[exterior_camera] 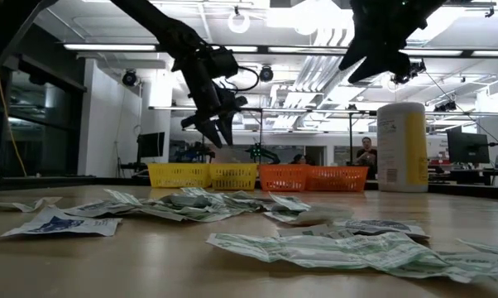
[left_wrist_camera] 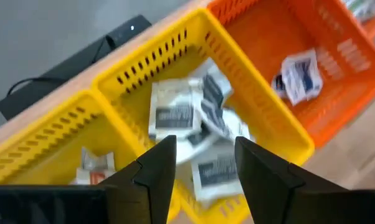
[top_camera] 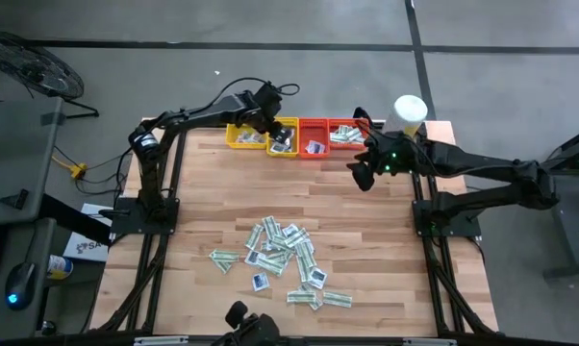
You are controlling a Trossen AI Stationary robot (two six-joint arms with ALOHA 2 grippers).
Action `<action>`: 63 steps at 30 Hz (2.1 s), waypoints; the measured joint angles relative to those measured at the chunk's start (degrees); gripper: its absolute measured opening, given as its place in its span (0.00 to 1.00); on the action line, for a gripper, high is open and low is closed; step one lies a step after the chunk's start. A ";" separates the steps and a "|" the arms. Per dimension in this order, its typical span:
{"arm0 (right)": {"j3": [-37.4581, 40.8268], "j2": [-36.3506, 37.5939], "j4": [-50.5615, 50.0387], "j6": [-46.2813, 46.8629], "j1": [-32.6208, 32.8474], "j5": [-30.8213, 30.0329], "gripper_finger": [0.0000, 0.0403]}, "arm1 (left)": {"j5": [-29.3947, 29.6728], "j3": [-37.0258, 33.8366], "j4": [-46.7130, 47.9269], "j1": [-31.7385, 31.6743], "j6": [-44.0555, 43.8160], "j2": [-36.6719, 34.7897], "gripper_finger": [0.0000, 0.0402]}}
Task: Pick & Place First Aid Supplies
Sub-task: Put the green pad into the right orange bin
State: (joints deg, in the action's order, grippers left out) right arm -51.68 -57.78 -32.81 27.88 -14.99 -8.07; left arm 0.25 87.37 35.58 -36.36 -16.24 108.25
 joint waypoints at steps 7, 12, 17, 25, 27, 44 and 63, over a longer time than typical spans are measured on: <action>0.00 -0.41 -2.45 12.30 9.37 -3.19 0.50 | -6.76 0.00 8.38 0.95 6.59 -2.53 0.41; 0.00 -3.44 -2.99 22.86 18.24 -6.19 0.50 | -4.43 0.00 13.12 4.66 11.06 -5.57 0.41; 0.00 -8.98 -2.55 39.64 26.66 -6.53 0.50 | -2.27 -1.94 13.90 8.52 12.14 -9.65 0.41; 0.00 -17.83 3.52 63.18 38.64 -6.67 0.50 | -0.85 -14.06 9.56 12.18 11.49 -20.22 0.40; 0.00 -19.66 5.85 68.12 41.12 -6.43 0.50 | -0.74 -18.30 7.48 12.98 10.26 -23.51 0.40; -0.44 -34.73 24.19 91.82 54.82 7.22 0.46 | 5.23 -37.64 1.68 28.00 -3.21 -43.24 0.40; -15.38 -49.00 5.90 93.27 58.27 8.38 0.30 | 8.05 -38.12 1.40 33.86 -7.65 -44.46 0.40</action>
State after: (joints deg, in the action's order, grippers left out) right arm -67.06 -106.78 -26.91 121.15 43.28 0.31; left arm 8.30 49.25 36.97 -2.50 -23.88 63.79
